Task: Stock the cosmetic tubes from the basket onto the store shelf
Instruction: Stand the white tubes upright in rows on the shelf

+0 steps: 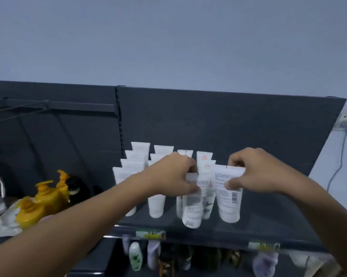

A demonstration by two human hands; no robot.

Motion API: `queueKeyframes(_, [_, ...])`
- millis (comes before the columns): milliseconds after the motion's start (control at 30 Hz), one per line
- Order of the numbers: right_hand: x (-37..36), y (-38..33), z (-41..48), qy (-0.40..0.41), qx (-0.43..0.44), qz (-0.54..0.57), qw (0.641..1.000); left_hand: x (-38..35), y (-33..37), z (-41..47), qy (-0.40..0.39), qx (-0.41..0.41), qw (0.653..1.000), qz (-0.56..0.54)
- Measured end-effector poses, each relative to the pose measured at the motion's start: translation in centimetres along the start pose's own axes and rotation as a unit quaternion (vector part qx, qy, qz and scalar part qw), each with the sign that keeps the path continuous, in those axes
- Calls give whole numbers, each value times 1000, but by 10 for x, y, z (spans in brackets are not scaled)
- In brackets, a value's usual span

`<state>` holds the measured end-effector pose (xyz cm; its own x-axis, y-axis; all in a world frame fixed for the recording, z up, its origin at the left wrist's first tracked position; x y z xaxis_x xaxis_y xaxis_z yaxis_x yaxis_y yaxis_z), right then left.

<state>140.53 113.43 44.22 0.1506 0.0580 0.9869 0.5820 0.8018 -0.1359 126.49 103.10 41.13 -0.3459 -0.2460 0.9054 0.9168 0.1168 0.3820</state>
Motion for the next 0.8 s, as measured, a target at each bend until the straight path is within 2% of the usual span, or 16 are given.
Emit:
queueKeyframes(300, [27,115,64,8,24,32,999,-25,46,114,24,7,999,-20])
queueKeyframes(467, [1,152,110,-5,31,80,996,-37,46,152,40,11,999,-28])
queueKeyframes(633, [-40,177,150,-37,34,166,985,-62,34,175,13,28,999,22])
queueKeyframes(800, [-78,185,179,-35,28,189,981,-78,24,185,20,37,998,38])
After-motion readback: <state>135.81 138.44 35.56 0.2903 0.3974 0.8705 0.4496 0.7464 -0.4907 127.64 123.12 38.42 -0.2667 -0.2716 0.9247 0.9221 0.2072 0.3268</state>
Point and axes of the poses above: each hand's wrist, its own z-axis towards the middle knuckle, its own x-axis out of the back of the hand, y = z × x, the point moved 8 cm from there along z, towards the middle knuckle, and after that the axes turned 8 degrees about -z, right-handed, at the moved point
